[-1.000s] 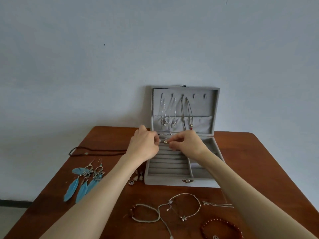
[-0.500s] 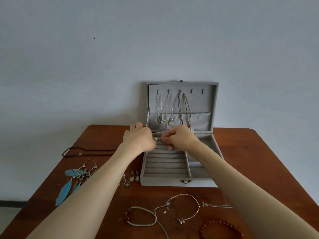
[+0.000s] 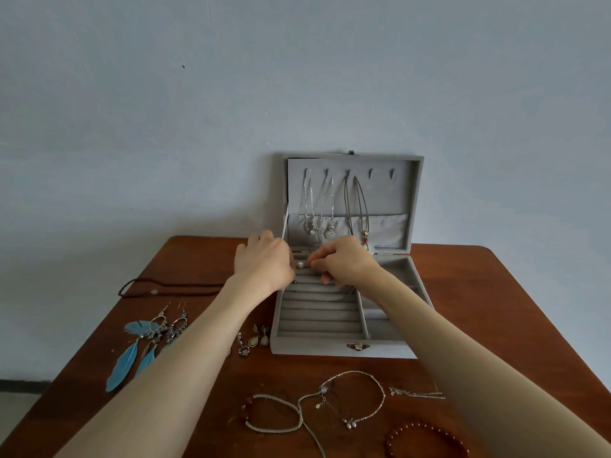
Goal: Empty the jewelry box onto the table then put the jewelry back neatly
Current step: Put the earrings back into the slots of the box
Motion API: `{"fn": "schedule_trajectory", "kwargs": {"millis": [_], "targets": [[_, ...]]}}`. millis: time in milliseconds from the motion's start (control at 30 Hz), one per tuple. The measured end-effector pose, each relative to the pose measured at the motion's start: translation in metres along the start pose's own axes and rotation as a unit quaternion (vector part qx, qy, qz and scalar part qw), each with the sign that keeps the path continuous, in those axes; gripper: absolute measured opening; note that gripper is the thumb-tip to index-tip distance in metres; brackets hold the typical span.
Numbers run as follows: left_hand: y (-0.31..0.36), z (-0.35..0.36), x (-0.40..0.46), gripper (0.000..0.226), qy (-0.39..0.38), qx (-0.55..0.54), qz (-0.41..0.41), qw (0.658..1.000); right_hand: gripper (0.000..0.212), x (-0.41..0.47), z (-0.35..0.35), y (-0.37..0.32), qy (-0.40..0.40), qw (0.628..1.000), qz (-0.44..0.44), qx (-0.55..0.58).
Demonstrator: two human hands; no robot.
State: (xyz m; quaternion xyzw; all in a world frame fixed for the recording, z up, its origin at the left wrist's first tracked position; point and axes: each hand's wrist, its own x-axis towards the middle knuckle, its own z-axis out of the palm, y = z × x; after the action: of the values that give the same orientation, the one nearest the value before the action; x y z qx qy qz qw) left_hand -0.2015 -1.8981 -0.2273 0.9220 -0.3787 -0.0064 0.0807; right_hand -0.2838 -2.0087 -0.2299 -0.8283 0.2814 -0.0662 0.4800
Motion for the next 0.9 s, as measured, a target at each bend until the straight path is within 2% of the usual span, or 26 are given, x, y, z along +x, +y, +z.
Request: {"fn": "schedule_trajectory", "kwargs": {"millis": [300,633,900], "targets": [[-0.003,0.005,-0.011,0.018,0.091,0.028,0.008,0.995,0.014,0.007,0.012,-0.006,-0.026,0.999,-0.004,-0.018],[-0.005,0.009,-0.015,0.025,0.102,0.008,0.018,0.995,0.018,0.006,0.019,-0.008,0.011,0.995,-0.04,-0.095],[-0.02,0.01,-0.025,0.017,0.177,-0.141,0.059,0.972,0.017,0.01,0.019,-0.018,-0.014,0.987,-0.044,-0.154]]}}
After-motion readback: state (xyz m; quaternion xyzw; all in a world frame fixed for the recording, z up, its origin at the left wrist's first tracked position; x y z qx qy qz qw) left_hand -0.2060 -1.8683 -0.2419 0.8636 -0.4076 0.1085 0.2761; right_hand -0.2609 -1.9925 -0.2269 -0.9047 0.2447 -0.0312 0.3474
